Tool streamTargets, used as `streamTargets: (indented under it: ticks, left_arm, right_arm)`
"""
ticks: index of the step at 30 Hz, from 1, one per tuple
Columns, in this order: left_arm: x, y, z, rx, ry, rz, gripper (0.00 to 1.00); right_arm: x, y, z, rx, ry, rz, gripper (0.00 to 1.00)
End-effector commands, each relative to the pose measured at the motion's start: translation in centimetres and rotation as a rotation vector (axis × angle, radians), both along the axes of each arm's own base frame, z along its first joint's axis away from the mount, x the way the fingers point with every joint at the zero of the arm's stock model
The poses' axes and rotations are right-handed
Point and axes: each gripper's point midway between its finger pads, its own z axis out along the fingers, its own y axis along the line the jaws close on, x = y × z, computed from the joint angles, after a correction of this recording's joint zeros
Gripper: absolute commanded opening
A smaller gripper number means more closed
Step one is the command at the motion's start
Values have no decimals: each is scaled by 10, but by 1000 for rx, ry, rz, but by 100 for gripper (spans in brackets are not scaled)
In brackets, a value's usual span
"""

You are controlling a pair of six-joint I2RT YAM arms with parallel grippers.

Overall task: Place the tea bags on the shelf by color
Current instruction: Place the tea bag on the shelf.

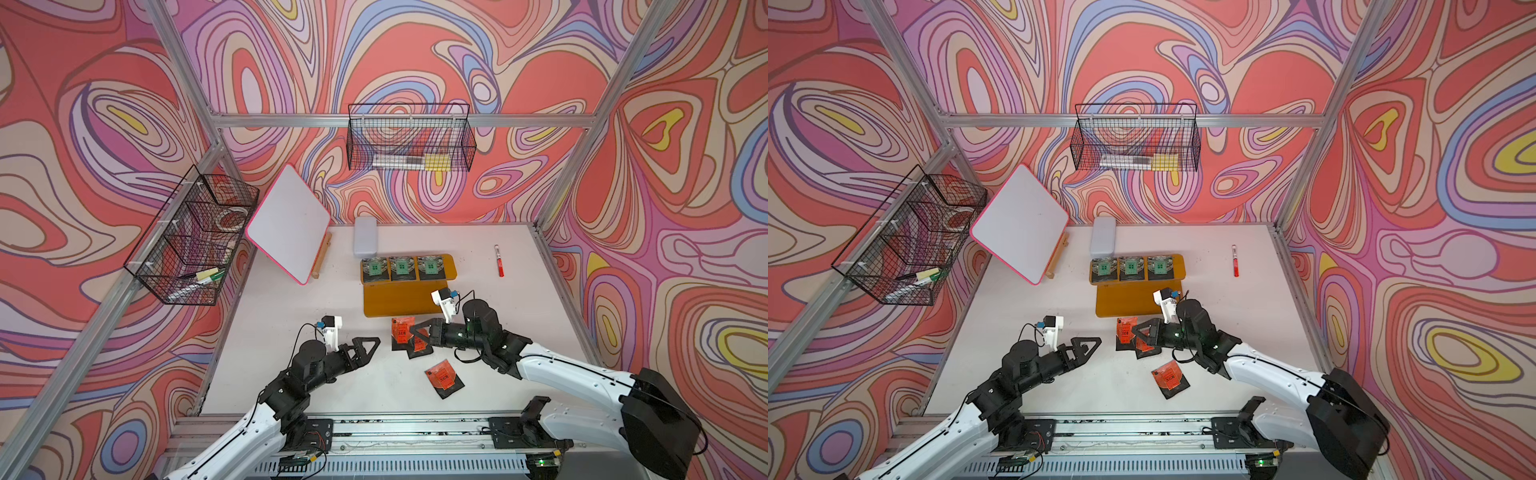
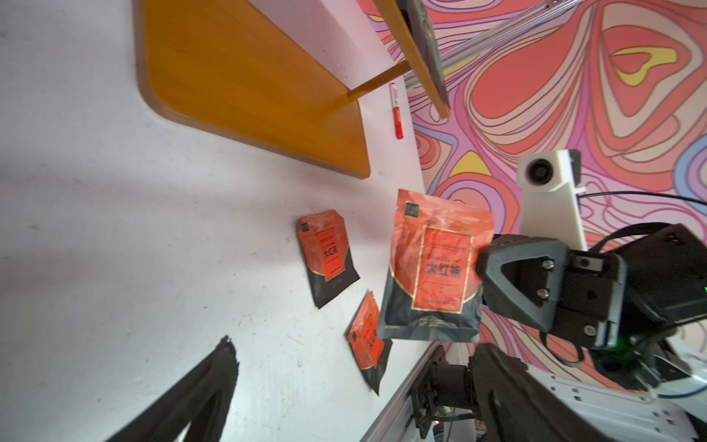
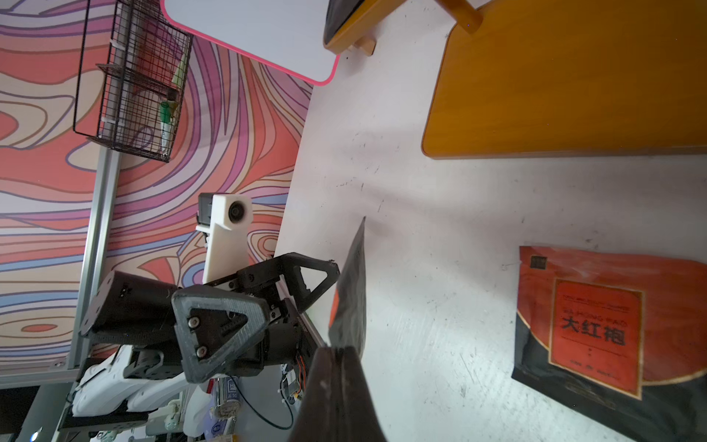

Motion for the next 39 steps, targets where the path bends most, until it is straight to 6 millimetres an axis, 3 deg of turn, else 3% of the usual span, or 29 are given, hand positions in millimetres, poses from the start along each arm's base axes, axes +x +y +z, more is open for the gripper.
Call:
streamTargets:
  ticks: [1,12,22,33,39]
  left_arm:
    - [-3,-12,24,-108,-66,-76,96]
    - [3,-18,38,-169,-103,-85,83]
    - [4,-18,46,-185,-133,-83,61]
    - [5,-21,56,-213,-164,-98,37]
    - [6,-22,57,-221,-166,-102,32]
  right_arm:
    - [-8,4,16,66,-36,60,0]
    - [-17,12,36,186,-19,114,0]
    - [-18,17,46,244,-14,141,0]
    - [-17,20,46,257,-1,148,0]
    - [-17,21,45,258,3,151,0]
